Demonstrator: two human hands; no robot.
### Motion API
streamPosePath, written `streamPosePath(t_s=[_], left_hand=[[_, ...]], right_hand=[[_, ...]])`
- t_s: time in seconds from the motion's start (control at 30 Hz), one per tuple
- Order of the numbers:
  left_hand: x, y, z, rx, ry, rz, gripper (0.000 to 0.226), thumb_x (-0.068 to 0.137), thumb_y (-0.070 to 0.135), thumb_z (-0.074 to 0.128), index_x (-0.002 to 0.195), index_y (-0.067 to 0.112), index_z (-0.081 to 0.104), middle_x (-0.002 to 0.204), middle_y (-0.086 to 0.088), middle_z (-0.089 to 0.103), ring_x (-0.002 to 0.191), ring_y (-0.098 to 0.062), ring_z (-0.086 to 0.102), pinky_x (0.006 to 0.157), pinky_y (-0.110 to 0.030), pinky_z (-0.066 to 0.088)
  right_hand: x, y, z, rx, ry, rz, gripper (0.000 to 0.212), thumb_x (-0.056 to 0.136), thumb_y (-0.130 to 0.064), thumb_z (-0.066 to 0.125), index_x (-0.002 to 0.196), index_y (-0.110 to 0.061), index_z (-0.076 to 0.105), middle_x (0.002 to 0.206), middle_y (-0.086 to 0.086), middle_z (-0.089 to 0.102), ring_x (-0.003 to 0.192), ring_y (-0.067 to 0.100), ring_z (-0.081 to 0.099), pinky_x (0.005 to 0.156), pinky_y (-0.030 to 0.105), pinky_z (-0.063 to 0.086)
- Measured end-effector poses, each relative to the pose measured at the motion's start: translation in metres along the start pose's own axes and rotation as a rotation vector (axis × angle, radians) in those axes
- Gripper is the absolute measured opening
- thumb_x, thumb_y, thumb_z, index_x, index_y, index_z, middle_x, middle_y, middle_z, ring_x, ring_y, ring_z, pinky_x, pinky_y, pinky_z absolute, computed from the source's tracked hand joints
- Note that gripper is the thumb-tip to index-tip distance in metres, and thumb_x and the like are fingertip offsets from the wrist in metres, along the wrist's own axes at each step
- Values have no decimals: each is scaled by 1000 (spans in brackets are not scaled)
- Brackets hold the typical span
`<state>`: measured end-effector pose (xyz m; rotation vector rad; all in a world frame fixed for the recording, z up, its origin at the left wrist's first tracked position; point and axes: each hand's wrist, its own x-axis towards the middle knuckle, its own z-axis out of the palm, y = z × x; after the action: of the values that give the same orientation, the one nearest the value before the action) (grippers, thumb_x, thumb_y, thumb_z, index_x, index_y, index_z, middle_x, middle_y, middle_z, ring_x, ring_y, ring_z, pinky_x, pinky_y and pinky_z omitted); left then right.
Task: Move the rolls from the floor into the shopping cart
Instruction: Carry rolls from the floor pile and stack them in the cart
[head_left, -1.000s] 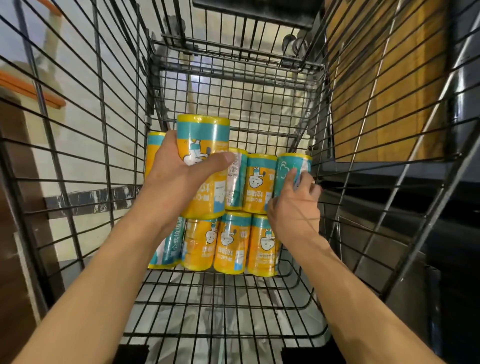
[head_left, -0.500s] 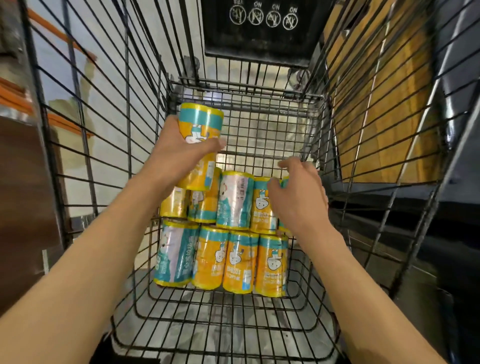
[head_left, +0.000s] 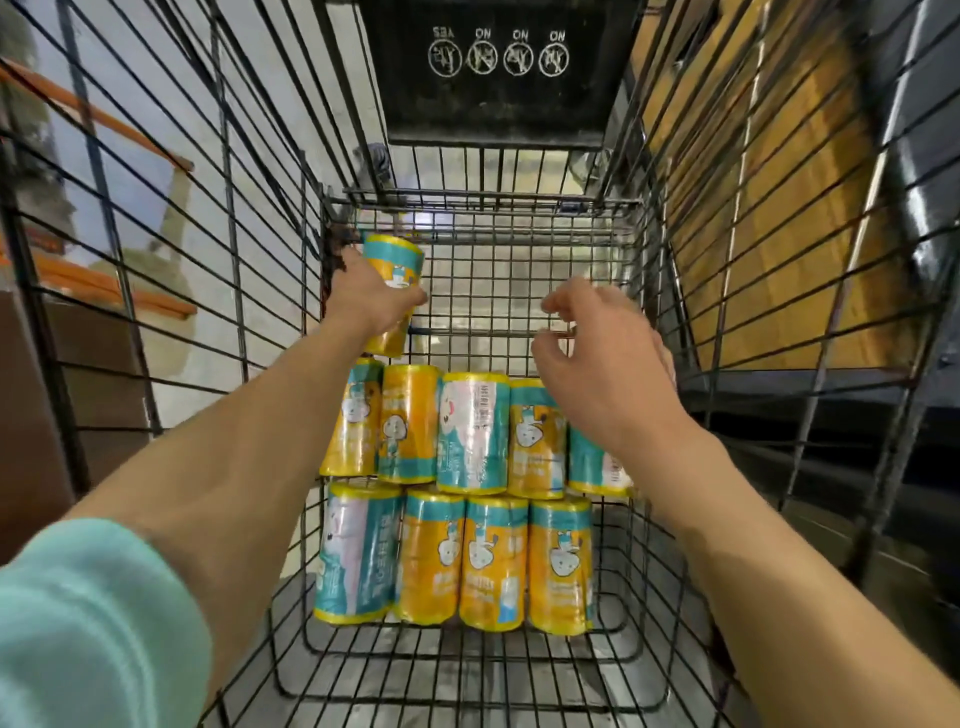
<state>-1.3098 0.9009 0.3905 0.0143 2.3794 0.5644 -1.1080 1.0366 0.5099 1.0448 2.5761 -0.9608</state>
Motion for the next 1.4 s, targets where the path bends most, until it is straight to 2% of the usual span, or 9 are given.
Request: streamPosePath(t_s=[0.37, 0.5, 0.6, 0.7, 0.77, 0.87, 1.0, 1.2, 1.4], left_hand=[[3, -9, 9, 291, 96, 20, 101, 81, 47, 79, 152, 5, 20, 142, -25, 44, 132, -43, 45, 109, -51, 42], [-22, -9, -6, 536, 150, 216, 85, 89, 45, 71, 148, 3, 27, 138, -26, 45, 129, -44, 46, 103, -53, 43], [-50, -6, -19, 809, 171, 400, 69, 92, 44, 63, 141, 3, 37, 131, -25, 51, 120, -43, 50, 96, -51, 45], [-90, -3, -32, 926, 53, 487, 63, 93, 44, 59, 140, 7, 39, 128, -21, 54, 115, -40, 54, 92, -49, 47], [-125, 4, -42, 950, -63, 514, 67, 94, 45, 57, 146, 10, 34, 132, -16, 54, 118, -37, 53, 95, -49, 47], [-183, 25, -57, 963, -150, 568, 61, 95, 43, 56, 146, 16, 35, 137, -11, 52, 125, -34, 49, 101, -51, 43], [-250, 48, -83, 893, -87, 699, 57, 98, 47, 49, 145, 18, 36, 138, -7, 50, 125, -31, 51, 97, -46, 45], [-323, 39, -121, 868, -41, 886, 57, 98, 46, 49, 146, 18, 39, 145, -7, 46, 132, -29, 45, 107, -38, 38], [-383, 15, -168, 833, -53, 1116, 57, 96, 47, 54, 142, 17, 41, 139, -11, 51, 130, -31, 48, 104, -41, 44]], right_hand=[[10, 11, 7, -177, -119, -43, 29, 96, -32, 53, 123, -20, 55, 120, 5, 56, 113, 30, 54, 79, 38, 37], [6, 9, 7, -200, -149, -59, 29, 97, -31, 53, 123, -18, 56, 121, 6, 55, 116, 31, 52, 81, 39, 39], [-1, 6, 7, -219, -148, -84, 31, 97, -30, 52, 126, -18, 56, 124, 7, 58, 119, 32, 53, 92, 44, 46], [-12, 1, -1, -224, -166, -110, 38, 96, -29, 53, 132, -17, 53, 129, 9, 59, 125, 33, 52, 102, 47, 47], [-28, -1, -13, -264, -182, -136, 42, 96, -30, 54, 135, -15, 52, 126, 10, 59, 121, 35, 54, 102, 47, 47], [-62, -8, -36, -302, -115, -185, 43, 91, -31, 55, 126, -7, 58, 110, 15, 66, 106, 41, 61, 86, 48, 50], [-114, -24, -75, -393, -132, -138, 46, 92, -46, 50, 128, -17, 54, 119, 8, 67, 116, 33, 60, 95, 44, 50], [-200, -46, -115, -410, 54, -88, 47, 91, -49, 56, 126, -17, 60, 118, 6, 69, 121, 30, 55, 102, 38, 42], [-316, -84, -112, -339, 225, 93, 52, 88, -55, 57, 123, -17, 62, 119, 9, 66, 120, 32, 58, 98, 42, 48]])
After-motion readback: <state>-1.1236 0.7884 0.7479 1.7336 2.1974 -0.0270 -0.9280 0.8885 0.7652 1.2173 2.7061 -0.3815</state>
